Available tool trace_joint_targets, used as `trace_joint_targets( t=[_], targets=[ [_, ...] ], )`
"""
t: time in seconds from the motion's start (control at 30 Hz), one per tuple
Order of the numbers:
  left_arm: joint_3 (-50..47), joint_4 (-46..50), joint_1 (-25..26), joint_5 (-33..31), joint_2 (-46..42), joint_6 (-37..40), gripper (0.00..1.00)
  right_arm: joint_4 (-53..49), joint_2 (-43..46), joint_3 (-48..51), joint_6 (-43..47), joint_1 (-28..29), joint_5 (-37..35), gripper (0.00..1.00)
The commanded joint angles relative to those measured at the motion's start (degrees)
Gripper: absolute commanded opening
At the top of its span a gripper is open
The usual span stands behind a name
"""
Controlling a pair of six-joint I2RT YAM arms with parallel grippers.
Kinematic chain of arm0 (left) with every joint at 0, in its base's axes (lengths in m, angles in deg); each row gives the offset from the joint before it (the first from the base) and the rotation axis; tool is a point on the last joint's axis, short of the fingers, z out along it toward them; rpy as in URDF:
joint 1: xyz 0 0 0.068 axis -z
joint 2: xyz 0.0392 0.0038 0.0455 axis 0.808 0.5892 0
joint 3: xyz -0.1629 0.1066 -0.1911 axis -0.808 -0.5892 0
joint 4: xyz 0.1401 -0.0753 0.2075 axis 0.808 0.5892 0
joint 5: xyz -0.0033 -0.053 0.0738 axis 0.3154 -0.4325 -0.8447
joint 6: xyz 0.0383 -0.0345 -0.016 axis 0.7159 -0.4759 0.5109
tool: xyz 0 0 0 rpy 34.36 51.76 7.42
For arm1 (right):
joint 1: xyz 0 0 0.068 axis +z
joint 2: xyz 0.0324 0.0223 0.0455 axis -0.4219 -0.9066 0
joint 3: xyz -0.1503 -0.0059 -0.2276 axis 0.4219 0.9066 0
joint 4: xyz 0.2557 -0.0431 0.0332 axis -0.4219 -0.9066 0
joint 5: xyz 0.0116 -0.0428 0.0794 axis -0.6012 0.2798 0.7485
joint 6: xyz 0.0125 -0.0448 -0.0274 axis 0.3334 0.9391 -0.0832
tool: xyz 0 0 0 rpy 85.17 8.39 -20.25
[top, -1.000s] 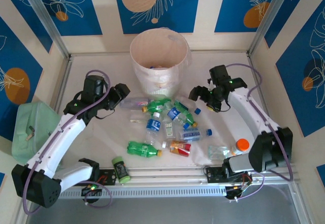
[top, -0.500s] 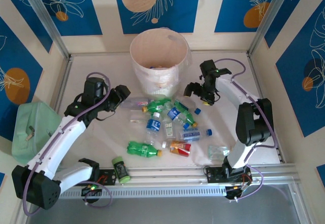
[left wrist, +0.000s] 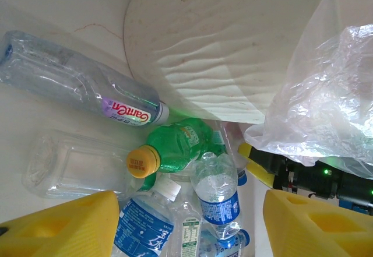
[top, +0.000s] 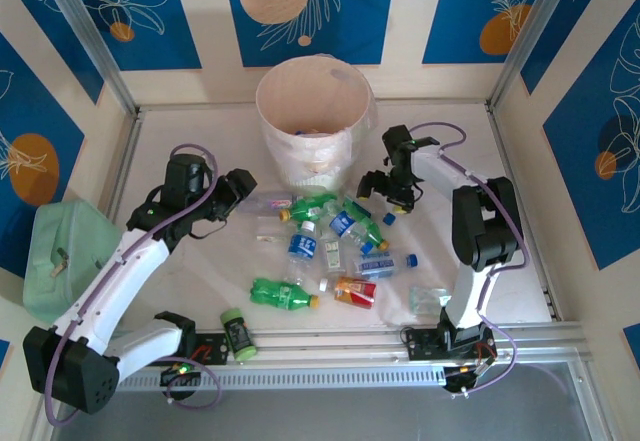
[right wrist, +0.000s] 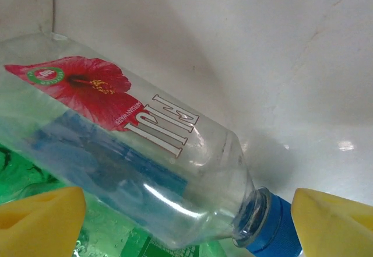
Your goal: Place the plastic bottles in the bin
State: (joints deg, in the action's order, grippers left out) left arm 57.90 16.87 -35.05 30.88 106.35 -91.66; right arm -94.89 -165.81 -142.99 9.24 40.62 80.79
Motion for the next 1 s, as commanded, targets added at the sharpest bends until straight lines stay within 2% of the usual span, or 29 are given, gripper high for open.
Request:
trace_joint_targets(
  t=[0.0,0.2,0.47,0.77,0.97],
  targets=[
    [-0.3,-0.9,-0.6,1.0,-0.6,-0.3,0.66,-1.3,-0.3,-1.2,-0.5,-0.2,-1.3,0.89],
    [0.0,-1.1,-0.6,0.8,-0.6,-0.1,0.66,-2.8,1.7,1.4,-3.0,-3.5,-1.8,0.78],
    [-0.2,-1.6,-0.5,1.0,-0.5,-0.2,0.66,-4.1,8.1,6.8,-5.3,-7.0,-1.1,0.76],
    [0.0,-1.7,-0.5,1.2,-0.6,-0.1,0.67,-4.3,11.2,4.8,-2.6,-6.0,-1.2,0.93],
    [0.0,-1.3,-0.6,0.9,-1.0,0.0,0.67,-5.4,5.8,-0.7,1.5,-0.8,-7.8,0.99]
  ],
)
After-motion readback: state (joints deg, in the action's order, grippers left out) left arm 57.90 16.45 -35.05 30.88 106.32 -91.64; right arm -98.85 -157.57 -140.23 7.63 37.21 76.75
